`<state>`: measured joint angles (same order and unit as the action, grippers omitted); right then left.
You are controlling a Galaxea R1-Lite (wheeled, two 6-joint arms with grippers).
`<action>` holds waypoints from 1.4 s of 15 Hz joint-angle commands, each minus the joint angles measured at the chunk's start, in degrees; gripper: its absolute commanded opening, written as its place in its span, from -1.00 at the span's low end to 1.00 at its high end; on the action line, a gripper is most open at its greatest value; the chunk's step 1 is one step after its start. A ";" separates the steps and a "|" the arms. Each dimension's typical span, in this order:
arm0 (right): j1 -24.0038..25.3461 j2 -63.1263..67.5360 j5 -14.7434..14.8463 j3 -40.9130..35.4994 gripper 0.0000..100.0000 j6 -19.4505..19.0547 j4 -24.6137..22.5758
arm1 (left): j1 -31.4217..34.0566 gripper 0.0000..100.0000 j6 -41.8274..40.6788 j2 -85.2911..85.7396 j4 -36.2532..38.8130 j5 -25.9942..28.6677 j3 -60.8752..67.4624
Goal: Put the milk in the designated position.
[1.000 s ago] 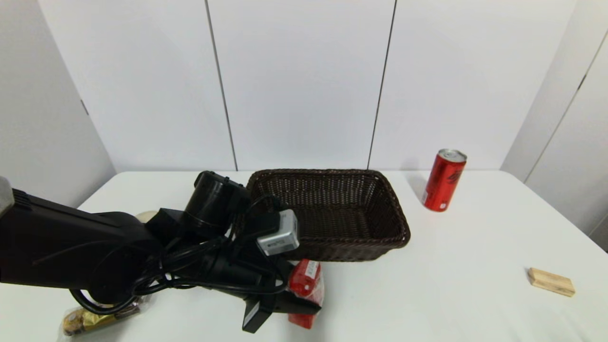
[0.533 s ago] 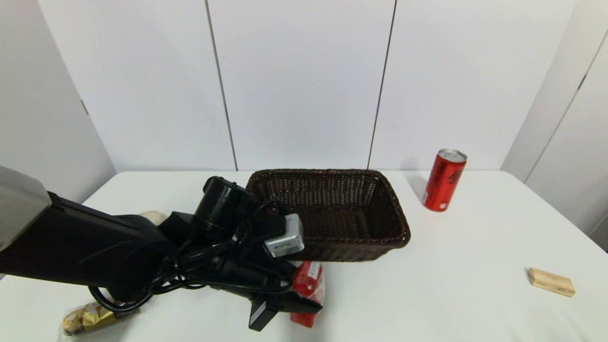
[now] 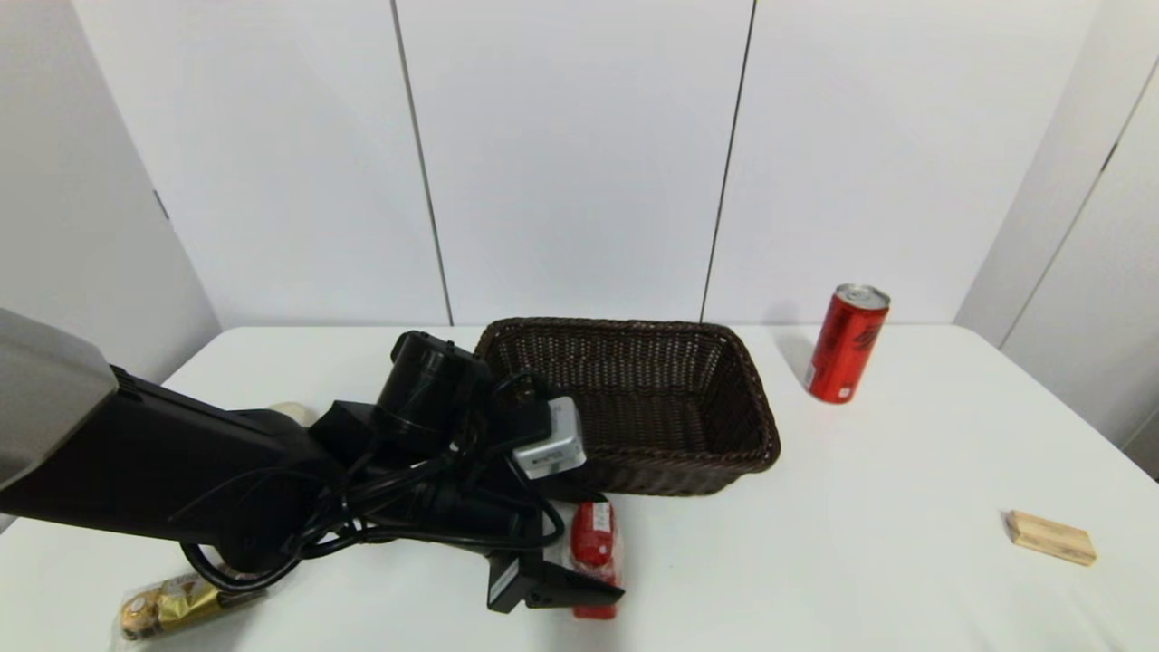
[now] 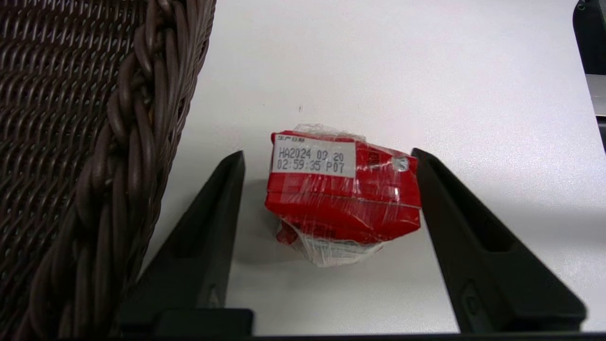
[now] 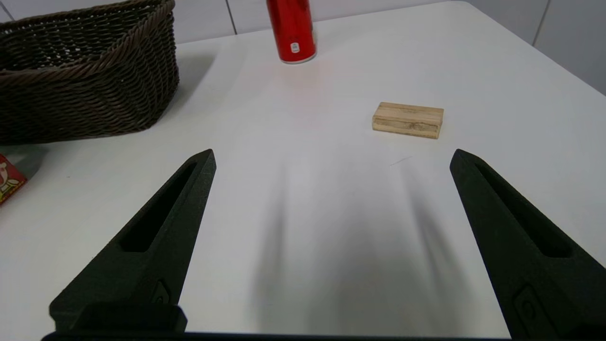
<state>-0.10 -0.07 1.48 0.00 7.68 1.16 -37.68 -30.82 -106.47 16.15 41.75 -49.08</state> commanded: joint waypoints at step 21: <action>0.01 0.07 0.02 0.00 1.00 0.05 -0.02 | 1.29 1.00 15.44 37.39 -4.29 -31.65 8.12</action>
<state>-0.10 -0.07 1.49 0.00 7.68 1.12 -36.49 -18.87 -77.89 11.41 20.70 -40.92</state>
